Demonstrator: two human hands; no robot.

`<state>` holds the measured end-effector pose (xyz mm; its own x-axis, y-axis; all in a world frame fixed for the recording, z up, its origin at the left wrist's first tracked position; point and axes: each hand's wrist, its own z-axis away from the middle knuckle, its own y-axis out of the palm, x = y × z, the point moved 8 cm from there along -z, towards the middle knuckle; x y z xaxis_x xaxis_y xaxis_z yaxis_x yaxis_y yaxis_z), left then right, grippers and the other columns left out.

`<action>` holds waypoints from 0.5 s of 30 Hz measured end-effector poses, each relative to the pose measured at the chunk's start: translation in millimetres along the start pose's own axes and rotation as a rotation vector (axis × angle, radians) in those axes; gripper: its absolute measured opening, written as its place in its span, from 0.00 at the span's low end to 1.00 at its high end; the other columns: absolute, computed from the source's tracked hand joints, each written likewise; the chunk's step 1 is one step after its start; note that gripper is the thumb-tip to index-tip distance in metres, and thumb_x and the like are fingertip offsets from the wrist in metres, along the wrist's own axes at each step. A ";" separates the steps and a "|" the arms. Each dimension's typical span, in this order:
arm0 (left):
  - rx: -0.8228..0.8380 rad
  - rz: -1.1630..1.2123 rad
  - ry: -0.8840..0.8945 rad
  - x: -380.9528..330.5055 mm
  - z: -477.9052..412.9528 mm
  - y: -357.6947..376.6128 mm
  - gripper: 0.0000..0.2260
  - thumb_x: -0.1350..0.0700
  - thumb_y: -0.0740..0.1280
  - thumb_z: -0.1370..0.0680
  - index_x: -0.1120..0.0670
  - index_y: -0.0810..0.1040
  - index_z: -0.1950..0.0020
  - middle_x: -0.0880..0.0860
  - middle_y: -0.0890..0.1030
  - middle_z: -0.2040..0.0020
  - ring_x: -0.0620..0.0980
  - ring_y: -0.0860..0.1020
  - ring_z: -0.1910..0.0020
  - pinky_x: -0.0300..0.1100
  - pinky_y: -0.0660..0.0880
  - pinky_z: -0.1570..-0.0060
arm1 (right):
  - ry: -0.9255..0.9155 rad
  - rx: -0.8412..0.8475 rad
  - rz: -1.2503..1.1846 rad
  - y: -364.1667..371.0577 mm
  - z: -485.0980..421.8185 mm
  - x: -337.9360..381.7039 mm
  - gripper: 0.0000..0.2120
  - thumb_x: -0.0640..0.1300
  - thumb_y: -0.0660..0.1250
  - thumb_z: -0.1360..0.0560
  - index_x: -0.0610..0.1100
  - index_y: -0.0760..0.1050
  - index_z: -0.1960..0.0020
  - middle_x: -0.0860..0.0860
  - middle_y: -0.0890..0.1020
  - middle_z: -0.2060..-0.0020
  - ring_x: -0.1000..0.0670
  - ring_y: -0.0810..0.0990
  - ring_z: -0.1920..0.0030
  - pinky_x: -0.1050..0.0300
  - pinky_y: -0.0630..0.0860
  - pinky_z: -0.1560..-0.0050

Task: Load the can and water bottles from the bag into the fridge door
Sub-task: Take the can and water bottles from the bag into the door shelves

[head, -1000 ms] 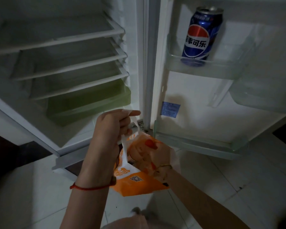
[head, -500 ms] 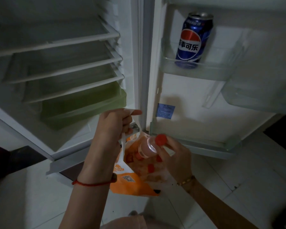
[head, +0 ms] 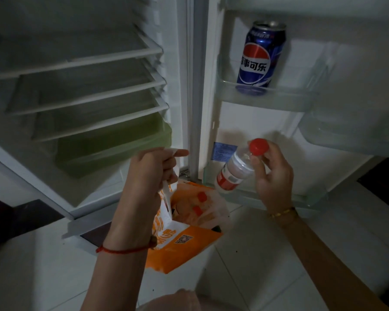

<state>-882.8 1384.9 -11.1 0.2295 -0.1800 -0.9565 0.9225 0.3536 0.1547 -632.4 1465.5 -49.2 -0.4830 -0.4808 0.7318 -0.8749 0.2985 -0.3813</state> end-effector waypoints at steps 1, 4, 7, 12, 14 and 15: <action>-0.002 0.002 -0.005 1.0 -0.2 0.3 0.13 0.63 0.57 0.21 0.64 0.81 0.53 0.45 0.61 0.77 0.41 0.59 0.80 0.36 0.61 0.75 | 0.002 0.003 0.013 3.6 -5.3 -5.3 0.21 0.50 0.60 0.24 0.39 0.73 0.36 0.45 0.82 0.44 0.46 0.81 0.44 0.44 0.78 0.43; -0.014 0.019 -0.027 4.0 -1.3 1.5 0.12 0.64 0.58 0.21 0.64 0.81 0.54 0.46 0.60 0.77 0.42 0.58 0.80 0.36 0.61 0.75 | 0.030 0.022 0.062 19.6 -16.8 -23.9 0.22 0.49 0.59 0.24 0.38 0.72 0.35 0.43 0.81 0.43 0.43 0.80 0.43 0.41 0.77 0.42; -0.028 0.035 -0.049 6.4 -3.1 1.9 0.12 0.64 0.57 0.21 0.64 0.81 0.53 0.46 0.60 0.78 0.42 0.57 0.81 0.36 0.62 0.76 | 0.087 0.069 0.096 38.6 -26.0 -41.8 0.20 0.50 0.60 0.25 0.41 0.72 0.37 0.45 0.81 0.44 0.43 0.80 0.44 0.42 0.77 0.43; -0.039 0.019 -0.066 9.7 -4.7 1.0 0.13 0.64 0.57 0.22 0.64 0.81 0.53 0.47 0.59 0.77 0.42 0.57 0.81 0.34 0.63 0.78 | 0.154 0.155 0.146 69.6 -33.2 -68.6 0.16 0.43 0.66 0.25 0.42 0.73 0.37 0.44 0.82 0.46 0.42 0.80 0.46 0.45 0.77 0.45; -0.046 0.007 -0.068 10.3 -4.7 0.6 0.13 0.64 0.58 0.22 0.64 0.81 0.53 0.47 0.59 0.77 0.42 0.58 0.81 0.34 0.63 0.78 | 0.169 0.174 0.156 77.6 -33.1 -74.6 0.15 0.44 0.67 0.24 0.42 0.74 0.39 0.44 0.82 0.48 0.43 0.81 0.47 0.47 0.77 0.47; -0.052 0.003 -0.070 10.7 -4.8 0.1 0.12 0.64 0.58 0.22 0.65 0.81 0.53 0.47 0.59 0.77 0.42 0.58 0.81 0.34 0.63 0.77 | 0.179 0.181 0.165 81.0 -32.7 -77.5 0.14 0.45 0.68 0.24 0.42 0.75 0.41 0.45 0.82 0.49 0.43 0.81 0.48 0.48 0.77 0.49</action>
<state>-881.7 1387.4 -22.5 0.2552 -0.2424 -0.9360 0.9049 0.4009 0.1429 -664.7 1553.9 -118.4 -0.6197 -0.2805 0.7330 -0.7846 0.2008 -0.5866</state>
